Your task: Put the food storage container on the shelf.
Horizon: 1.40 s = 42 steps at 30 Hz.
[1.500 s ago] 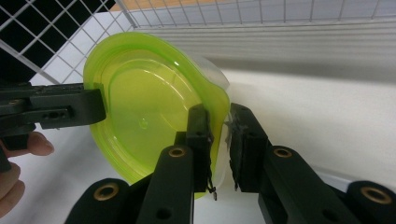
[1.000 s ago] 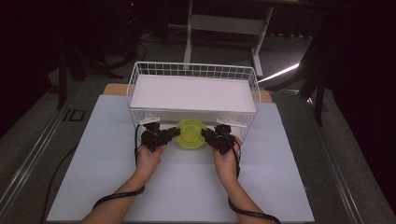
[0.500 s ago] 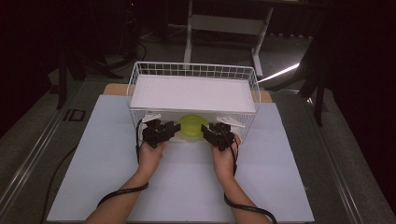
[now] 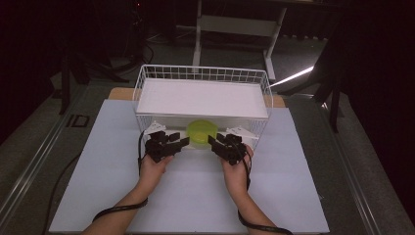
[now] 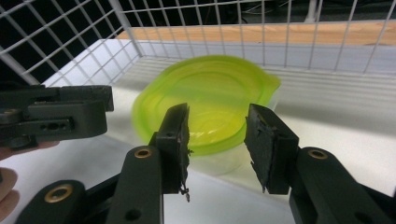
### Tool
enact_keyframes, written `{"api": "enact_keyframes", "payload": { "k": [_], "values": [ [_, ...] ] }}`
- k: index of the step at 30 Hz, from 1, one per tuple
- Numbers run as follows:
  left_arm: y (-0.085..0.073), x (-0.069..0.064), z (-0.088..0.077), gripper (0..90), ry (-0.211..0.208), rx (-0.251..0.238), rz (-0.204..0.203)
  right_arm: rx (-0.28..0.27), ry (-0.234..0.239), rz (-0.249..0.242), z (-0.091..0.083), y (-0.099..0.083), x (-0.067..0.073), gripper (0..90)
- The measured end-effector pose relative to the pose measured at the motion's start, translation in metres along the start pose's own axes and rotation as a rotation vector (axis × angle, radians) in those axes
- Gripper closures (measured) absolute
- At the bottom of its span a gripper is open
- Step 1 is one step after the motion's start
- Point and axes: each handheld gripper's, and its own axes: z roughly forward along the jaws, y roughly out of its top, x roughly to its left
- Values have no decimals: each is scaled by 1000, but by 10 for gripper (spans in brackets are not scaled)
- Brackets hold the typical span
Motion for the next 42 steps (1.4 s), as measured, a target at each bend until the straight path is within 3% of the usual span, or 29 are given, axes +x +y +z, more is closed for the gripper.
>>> {"api": "enact_keyframes", "payload": {
  "k": [7,12,15,18,21,24,27,30,34,36,39,42],
  "values": [
    [-9,-8,-18,424,-42,-10,15,24,28,-6,-7,-12,7,606],
    [-16,-13,-28,408,-50,40,41,56,29,-30,-8,-21,9,608],
    [-16,-16,-36,400,-65,42,61,64,27,-34,-8,-24,10,619],
    [-18,-16,-47,328,-135,19,86,90,11,-74,-8,-30,14,704],
    [-24,-19,-55,299,-145,19,108,118,16,-71,-6,-33,13,816],
    [-31,-23,-59,229,-138,46,137,143,21,-72,-4,-34,14,894],
    [-37,-29,-65,141,-115,44,169,159,27,-64,-1,-34,14,898],
    [-41,-32,-73,4,-138,49,150,164,32,-46,2,-34,13,899],
    [-49,-33,-82,4,-138,50,129,167,30,-31,7,-34,13,899],
    [-53,-33,-85,4,-110,53,142,166,36,-22,9,-34,14,899],
    [-58,-32,-90,4,-72,22,163,165,34,-36,12,-33,17,899],
    [-58,-30,-92,4,-75,9,149,161,28,-33,16,-31,17,899]
  ]
}}
